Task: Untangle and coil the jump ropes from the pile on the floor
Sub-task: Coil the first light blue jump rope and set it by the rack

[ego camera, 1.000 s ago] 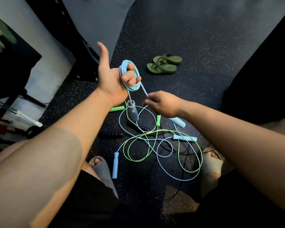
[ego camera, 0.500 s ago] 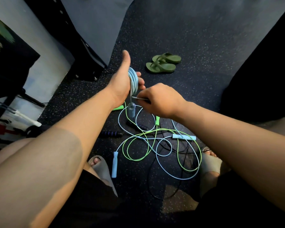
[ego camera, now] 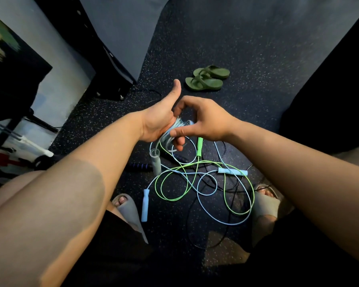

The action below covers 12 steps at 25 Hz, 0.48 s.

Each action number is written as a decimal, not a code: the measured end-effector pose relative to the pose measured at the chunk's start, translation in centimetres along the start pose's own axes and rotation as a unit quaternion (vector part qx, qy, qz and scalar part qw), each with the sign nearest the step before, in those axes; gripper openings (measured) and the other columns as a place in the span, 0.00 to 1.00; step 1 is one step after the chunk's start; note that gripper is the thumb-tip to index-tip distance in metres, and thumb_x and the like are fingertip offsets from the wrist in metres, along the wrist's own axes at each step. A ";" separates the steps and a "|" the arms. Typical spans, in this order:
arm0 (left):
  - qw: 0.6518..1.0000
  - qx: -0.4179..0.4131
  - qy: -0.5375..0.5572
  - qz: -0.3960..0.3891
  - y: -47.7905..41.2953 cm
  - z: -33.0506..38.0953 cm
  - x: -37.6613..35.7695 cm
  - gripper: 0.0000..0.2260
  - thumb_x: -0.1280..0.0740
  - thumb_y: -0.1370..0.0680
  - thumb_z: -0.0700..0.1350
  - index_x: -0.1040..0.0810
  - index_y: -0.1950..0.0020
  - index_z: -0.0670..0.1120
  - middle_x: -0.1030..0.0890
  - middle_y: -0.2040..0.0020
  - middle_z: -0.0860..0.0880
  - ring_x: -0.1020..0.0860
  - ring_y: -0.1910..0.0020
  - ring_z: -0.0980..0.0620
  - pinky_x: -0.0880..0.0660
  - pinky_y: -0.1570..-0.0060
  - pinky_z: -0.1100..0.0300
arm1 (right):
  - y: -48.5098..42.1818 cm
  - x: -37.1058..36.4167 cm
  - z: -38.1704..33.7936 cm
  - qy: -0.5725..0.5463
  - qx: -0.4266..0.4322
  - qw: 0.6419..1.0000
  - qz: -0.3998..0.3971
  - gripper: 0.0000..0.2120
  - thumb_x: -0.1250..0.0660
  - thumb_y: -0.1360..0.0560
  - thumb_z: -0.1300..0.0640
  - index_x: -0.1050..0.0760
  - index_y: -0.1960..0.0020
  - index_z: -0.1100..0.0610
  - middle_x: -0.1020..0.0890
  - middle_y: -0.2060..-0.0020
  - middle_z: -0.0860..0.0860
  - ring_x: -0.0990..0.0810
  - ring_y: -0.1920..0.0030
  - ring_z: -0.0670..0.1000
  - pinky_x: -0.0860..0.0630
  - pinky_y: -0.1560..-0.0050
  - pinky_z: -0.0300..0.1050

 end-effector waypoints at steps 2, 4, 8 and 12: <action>0.998 0.028 0.016 -0.055 0.0 -0.3 0.3 0.54 0.66 0.36 0.82 0.24 0.65 0.34 0.25 0.73 0.40 0.24 0.71 0.42 0.22 0.58 0.52 | -0.1 -0.2 0.3 -0.042 -0.022 0.998 -0.040 0.21 0.19 0.34 0.45 0.23 0.51 0.55 0.18 0.61 0.46 0.22 0.62 0.40 0.27 0.60 0.41; 0.995 0.047 0.003 -0.093 0.1 -0.4 0.3 0.56 0.65 0.38 0.83 0.22 0.64 0.34 0.26 0.74 0.41 0.24 0.72 0.43 0.23 0.56 0.52 | -0.1 -0.5 0.6 -0.107 -0.048 0.988 -0.099 0.22 0.20 0.34 0.45 0.26 0.51 0.57 0.16 0.63 0.53 0.20 0.65 0.49 0.25 0.65 0.50; 0.988 0.040 -0.088 -0.119 1.1 0.0 -0.1 0.54 0.70 0.37 0.80 0.21 0.69 0.38 0.31 0.79 0.46 0.27 0.77 0.47 0.26 0.68 0.61 | 0.2 -0.8 0.6 -0.167 -0.089 0.959 -0.210 0.23 0.20 0.32 0.55 0.32 0.48 0.58 0.18 0.58 0.68 0.24 0.65 0.60 0.26 0.71 0.60; 0.997 -0.009 -0.067 -0.046 1.6 0.9 -0.1 0.51 0.71 0.29 0.75 0.25 0.64 0.34 0.37 0.83 0.48 0.33 0.83 0.51 0.26 0.71 0.64 | -0.6 0.5 0.5 -0.151 -0.078 0.968 -0.187 0.20 0.22 0.29 0.54 0.31 0.48 0.57 0.17 0.61 0.60 0.25 0.66 0.54 0.29 0.69 0.49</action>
Point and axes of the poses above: each hand's wrist, its own y-axis away from the middle knuckle, its own x-axis out of the back of the hand, z = x × y, the point moved 2 cm from there along -y, towards the middle knuckle
